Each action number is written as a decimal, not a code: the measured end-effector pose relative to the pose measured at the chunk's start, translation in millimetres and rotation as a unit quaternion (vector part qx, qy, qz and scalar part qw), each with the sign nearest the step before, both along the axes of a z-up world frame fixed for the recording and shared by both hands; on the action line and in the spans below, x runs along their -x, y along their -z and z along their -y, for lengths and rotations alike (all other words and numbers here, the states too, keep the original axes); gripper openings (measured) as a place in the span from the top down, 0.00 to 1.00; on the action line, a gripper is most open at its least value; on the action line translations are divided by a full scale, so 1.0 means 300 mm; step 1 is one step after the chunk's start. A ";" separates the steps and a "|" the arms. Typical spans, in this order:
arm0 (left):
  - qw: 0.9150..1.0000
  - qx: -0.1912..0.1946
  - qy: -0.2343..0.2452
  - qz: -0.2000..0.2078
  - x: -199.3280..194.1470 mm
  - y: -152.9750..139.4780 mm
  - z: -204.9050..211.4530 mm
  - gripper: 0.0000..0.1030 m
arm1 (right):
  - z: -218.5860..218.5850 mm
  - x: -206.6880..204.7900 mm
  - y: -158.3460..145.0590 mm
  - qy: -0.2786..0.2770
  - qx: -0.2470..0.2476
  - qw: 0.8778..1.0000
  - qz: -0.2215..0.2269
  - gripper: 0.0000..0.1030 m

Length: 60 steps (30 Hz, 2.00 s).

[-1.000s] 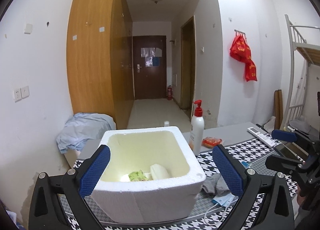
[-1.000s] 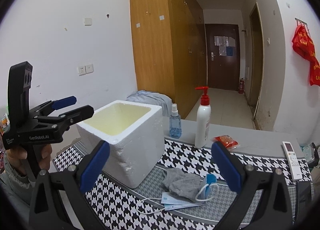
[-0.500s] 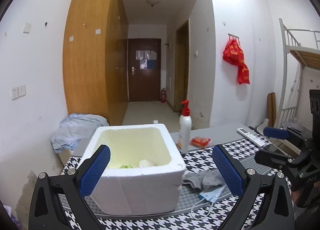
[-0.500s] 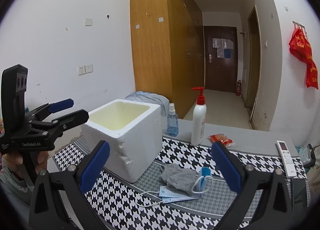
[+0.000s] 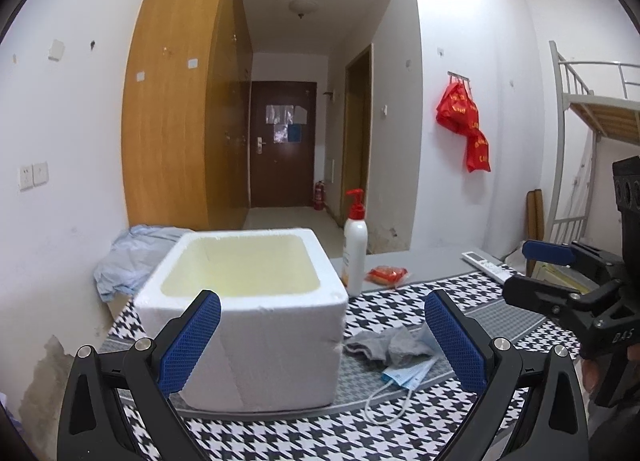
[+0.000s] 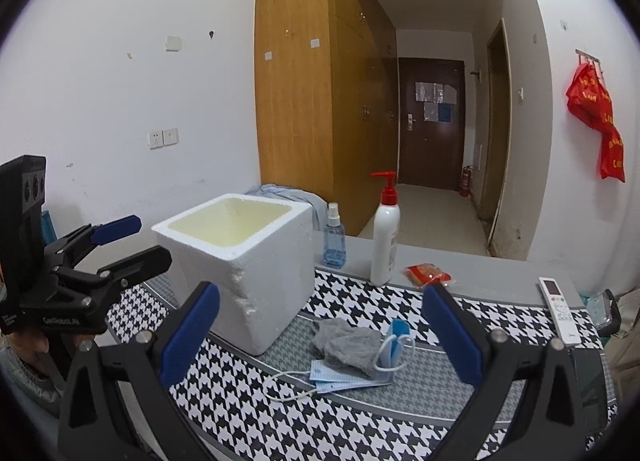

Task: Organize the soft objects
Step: 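Withdraw both tools from the foam box toward the sock and mask, then move the left gripper toward the grey sock on the table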

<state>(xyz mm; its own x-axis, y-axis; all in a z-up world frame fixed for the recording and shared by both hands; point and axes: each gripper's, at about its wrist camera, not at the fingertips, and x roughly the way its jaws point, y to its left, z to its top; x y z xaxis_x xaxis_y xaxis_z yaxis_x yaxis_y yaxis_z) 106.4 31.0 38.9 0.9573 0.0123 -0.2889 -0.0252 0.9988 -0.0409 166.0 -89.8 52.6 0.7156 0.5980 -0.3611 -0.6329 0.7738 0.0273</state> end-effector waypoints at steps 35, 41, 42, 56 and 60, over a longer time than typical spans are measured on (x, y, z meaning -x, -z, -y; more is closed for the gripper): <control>0.997 0.029 0.041 -0.065 -0.028 0.166 0.088 0.01 | 0.081 -0.034 0.155 0.037 0.000 0.998 -0.048 0.00; 0.994 0.032 0.070 -0.075 -0.051 0.180 0.122 0.01 | 0.113 -0.043 0.162 0.041 -0.007 0.998 -0.053 0.00; 0.994 0.033 0.074 -0.077 -0.056 0.183 0.127 0.01 | 0.119 -0.044 0.165 0.045 -0.005 0.998 -0.054 0.00; 0.990 0.020 0.095 -0.101 -0.129 0.211 0.184 0.01 | 0.175 -0.075 0.205 0.066 -0.001 0.995 -0.074 0.00; 0.987 0.017 0.107 -0.114 -0.174 0.221 0.210 0.01 | 0.194 -0.101 0.217 0.075 -0.002 0.994 -0.084 0.00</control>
